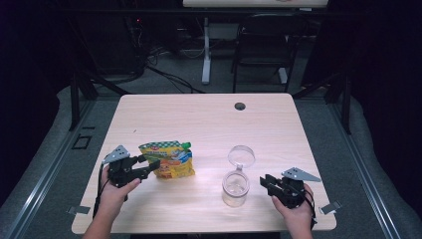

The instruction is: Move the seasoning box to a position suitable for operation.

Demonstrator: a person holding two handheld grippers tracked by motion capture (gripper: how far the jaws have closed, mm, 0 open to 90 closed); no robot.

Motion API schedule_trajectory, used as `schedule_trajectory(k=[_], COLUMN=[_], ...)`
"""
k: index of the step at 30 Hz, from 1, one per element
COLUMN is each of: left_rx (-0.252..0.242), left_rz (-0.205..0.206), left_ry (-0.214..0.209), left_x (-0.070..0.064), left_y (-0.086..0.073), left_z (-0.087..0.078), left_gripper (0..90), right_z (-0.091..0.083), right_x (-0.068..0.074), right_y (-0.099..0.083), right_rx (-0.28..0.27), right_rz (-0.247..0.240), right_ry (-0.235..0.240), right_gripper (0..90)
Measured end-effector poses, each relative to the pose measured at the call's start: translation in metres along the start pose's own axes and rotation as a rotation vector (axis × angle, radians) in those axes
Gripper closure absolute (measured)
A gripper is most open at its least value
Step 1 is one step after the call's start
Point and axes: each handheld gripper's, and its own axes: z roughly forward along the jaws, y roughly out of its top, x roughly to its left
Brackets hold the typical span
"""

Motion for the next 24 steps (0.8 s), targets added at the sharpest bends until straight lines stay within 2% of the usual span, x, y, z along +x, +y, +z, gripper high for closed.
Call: schedule_trajectory(k=[5,14,24], left_rx=[0.001,0.018,0.032], left_rz=[0.007,0.025,0.034], left_ry=[-0.01,0.012,0.008], left_x=[-0.001,-0.005,-0.011], left_y=[0.0,0.0,0.0], left_z=[0.002,0.0,-0.005], left_gripper=[46.7,52.2,58.3], right_z=[-0.001,0.001,0.004], right_x=[-0.001,0.001,0.003], right_y=[-0.002,0.0,0.002], right_rx=[-0.003,0.001,0.001], right_rz=[0.0,-0.004,-0.01], right_ry=[-0.002,0.001,0.009], right_gripper=[69.9,69.4,69.3])
